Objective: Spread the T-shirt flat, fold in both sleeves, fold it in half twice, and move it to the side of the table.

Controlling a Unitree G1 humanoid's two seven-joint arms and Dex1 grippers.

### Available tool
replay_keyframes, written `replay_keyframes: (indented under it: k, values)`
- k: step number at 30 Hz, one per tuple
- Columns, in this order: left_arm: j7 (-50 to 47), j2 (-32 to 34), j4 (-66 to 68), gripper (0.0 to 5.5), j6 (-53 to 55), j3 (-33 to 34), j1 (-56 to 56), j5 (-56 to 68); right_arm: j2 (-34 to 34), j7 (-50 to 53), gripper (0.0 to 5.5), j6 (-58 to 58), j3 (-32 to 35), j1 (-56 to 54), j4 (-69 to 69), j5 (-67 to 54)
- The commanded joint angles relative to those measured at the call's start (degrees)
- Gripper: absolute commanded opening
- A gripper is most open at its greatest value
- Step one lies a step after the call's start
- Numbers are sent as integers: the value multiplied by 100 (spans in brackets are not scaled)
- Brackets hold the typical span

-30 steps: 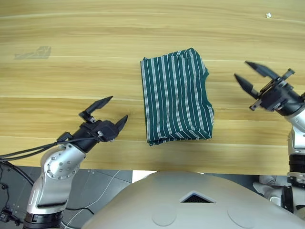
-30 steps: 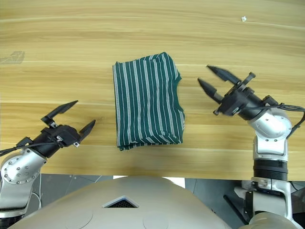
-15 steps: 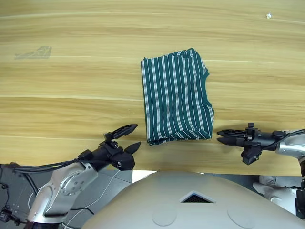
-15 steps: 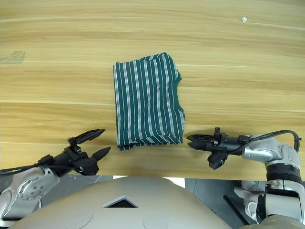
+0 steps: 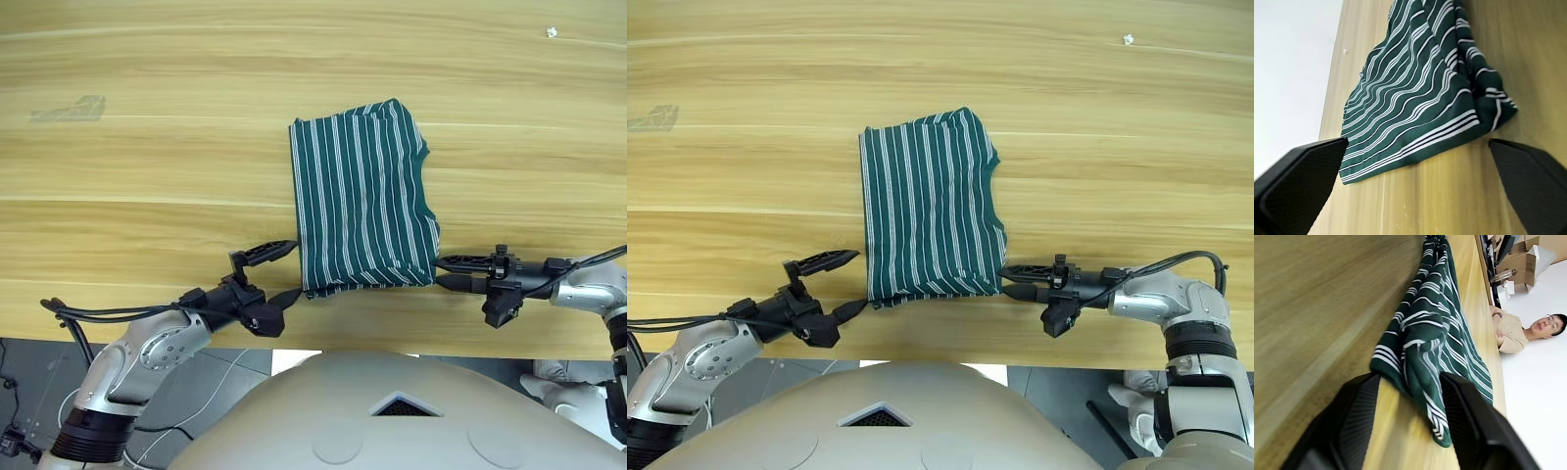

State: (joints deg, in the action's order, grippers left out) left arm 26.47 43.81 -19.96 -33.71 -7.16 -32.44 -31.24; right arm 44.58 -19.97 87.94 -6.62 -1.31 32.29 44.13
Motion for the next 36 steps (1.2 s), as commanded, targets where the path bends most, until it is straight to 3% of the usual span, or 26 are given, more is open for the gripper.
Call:
replay_keyframes:
  k: [1,13,28,36]
  values:
    - [283,134,62,540,145,-224,-351,68,127,221,264,-97,-6,-44,-85,210]
    - [596,211,596,540,163,-974,292,66,-55,744,264,-300,-530,-370,-63,600]
    - [446,470,1105,540,117,-1148,673,-272,60,840,264,-539,-1353,-666,-10,507]
    - [477,731,1302,401,256,-1173,510,-381,144,853,267,-640,-1545,-636,-77,413]
